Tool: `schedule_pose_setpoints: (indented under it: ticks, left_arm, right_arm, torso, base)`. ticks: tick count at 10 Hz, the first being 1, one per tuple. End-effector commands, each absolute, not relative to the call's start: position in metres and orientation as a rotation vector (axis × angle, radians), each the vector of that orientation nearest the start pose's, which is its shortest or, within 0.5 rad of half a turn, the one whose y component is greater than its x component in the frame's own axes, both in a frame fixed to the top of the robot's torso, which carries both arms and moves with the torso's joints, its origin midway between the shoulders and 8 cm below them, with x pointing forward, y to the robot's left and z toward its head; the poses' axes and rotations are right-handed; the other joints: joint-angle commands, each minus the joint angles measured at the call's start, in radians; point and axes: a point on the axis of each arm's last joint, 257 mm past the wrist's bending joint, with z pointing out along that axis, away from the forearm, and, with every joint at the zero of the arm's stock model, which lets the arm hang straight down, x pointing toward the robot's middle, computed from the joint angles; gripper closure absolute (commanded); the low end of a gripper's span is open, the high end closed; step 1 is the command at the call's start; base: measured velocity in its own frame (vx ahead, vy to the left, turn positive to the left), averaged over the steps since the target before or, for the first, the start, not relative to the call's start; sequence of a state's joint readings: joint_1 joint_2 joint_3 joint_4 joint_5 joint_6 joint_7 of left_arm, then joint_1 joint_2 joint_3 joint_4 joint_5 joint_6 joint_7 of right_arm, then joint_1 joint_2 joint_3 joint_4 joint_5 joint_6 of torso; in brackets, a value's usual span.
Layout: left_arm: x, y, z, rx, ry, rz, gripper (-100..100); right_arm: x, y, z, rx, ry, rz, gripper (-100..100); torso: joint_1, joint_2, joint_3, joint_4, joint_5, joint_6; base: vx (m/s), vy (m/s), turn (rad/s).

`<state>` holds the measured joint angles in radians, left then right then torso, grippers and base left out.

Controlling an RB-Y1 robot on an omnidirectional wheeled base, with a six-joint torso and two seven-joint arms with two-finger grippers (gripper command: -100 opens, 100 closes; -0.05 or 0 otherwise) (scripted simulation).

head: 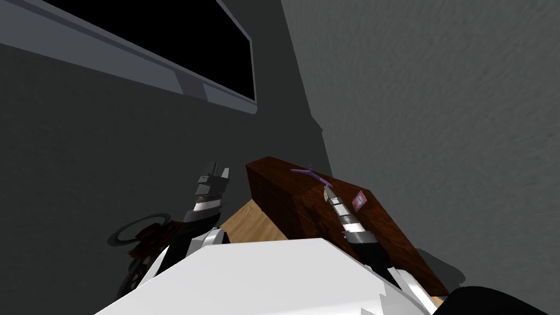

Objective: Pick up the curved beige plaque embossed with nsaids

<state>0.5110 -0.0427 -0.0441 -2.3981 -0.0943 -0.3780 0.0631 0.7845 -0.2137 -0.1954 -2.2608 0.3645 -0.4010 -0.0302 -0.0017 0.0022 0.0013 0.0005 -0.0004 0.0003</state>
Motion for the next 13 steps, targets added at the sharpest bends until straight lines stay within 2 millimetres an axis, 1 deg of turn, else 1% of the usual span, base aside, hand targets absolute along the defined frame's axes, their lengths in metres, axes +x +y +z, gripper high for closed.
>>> schedule_pose_setpoints:
  ticks: [1, 2, 3, 4, 5, 6, 7, 8, 9, 10, 11, 12, 13]
  left_arm:
    - [0.342, 0.262, 0.05, -0.674, 0.619, -1.33, 0]
    - [0.342, 0.262, 0.05, -0.674, 0.619, -1.33, 0]
    - [0.342, 0.262, 0.05, -0.674, 0.619, -1.33, 0]
    - [0.342, 0.262, 0.05, -0.674, 0.619, -1.33, 0]
    - [0.342, 0.262, 0.05, -0.674, 0.619, -1.33, 0]
    - [0.342, 0.262, 0.05, -0.674, 0.619, -1.33, 0]
    - [0.342, 0.262, 0.05, -0.674, 0.619, -1.33, 0]
    - [0.342, 0.262, 0.05, -0.674, 0.619, -1.33, 0]
    - [0.342, 0.262, 0.05, -0.674, 0.619, -1.33, 0]
    - [0.342, 0.262, 0.05, -0.674, 0.619, -1.33, 0]
    - [0.342, 0.262, 0.05, -0.674, 0.619, -1.329, 0]
    - [0.342, 0.262, 0.05, -0.674, 0.619, -1.33, 0]
    - [0.342, 0.262, 0.05, -0.674, 0.619, -1.329, 0]
  right_arm:
    - [0.309, -0.351, -0.117, 0.481, 1.32, 0.599, -100]
    - [0.308, -0.35, -0.118, 0.475, 1.328, 0.591, -100]
    - [0.298, -0.364, -0.136, 0.447, 1.407, 0.493, -100]
    - [0.298, -0.363, -0.137, 0.439, 1.413, 0.485, -100]
    - [0.286, -0.377, -0.153, 0.403, 1.489, 0.387, -100]
    - [0.285, -0.377, -0.156, 0.397, 1.5, 0.376, -100]
    - [0.274, -0.39, -0.169, 0.355, 1.569, 0.283, -100]
    - [0.27, -0.391, -0.174, 0.346, 1.587, 0.267, -100]
    - [0.256, -0.405, -0.187, 0.302, 1.658, 0.173, -100]
    - [0.254, -0.405, -0.19, 0.287, 1.674, 0.157, -100]
    - [0.24, -0.42, -0.202, 0.234, 1.742, 0.065, -100]
    - [0.236, -0.42, -0.206, 0.219, 1.759, 0.047, -100]
    - [0.221, -0.434, -0.215, 0.16, 1.824, -0.042, -100]
  torso:
    - [0.0, 0.0, 0.0, 0.0, 0.0, 0.0]
    - [0.0, 0.0, 0.0, 0.0, 0.0, 0.0]
    - [0.0, 0.0, 0.0, 0.0, 0.0, 0.0]
    - [0.001, 0.0, 0.0, 0.0, 0.0, -0.001]
    - [0.001, 0.0, 0.0, 0.0, 0.0, 0.0]
    - [0.0, 0.0, 0.0, 0.0, 0.0, -0.001]
    - [0.0, -0.001, 0.0, 0.0, 0.0, 0.0]
    - [0.0, 0.0, 0.0, 0.0, 0.0, 0.0]
    - [0.0, -0.001, 0.0, 0.0, 0.0, 0.0]
    - [0.0, -0.001, 0.0, 0.0, 0.0, -0.001]
    - [0.0, -0.001, -0.001, 0.0, 0.0, 0.0]
    - [0.0, -0.001, -0.001, 0.0, 0.0, -0.001]
    - [0.0, -0.002, -0.001, 0.0, 0.0, 0.0]
  base:
    - [-0.029, -0.012, 0.102]
    - [-0.025, -0.01, 0.066]
    - [-0.033, -0.004, 0.158]
    - [-0.024, -0.009, 0.067]
    - [-0.023, -0.009, 0.163]
    - [-0.02, -0.012, 0.076]
    - [-0.024, -0.009, 0.129]
    - [-0.022, -0.012, 0.08]
    - [-0.023, -0.01, 0.207]
    - [-0.015, -0.014, 0.096]
    - [-0.012, -0.007, 0.216]
    - [-0.008, -0.011, 0.072]
    - [-0.003, -0.004, 0.178]
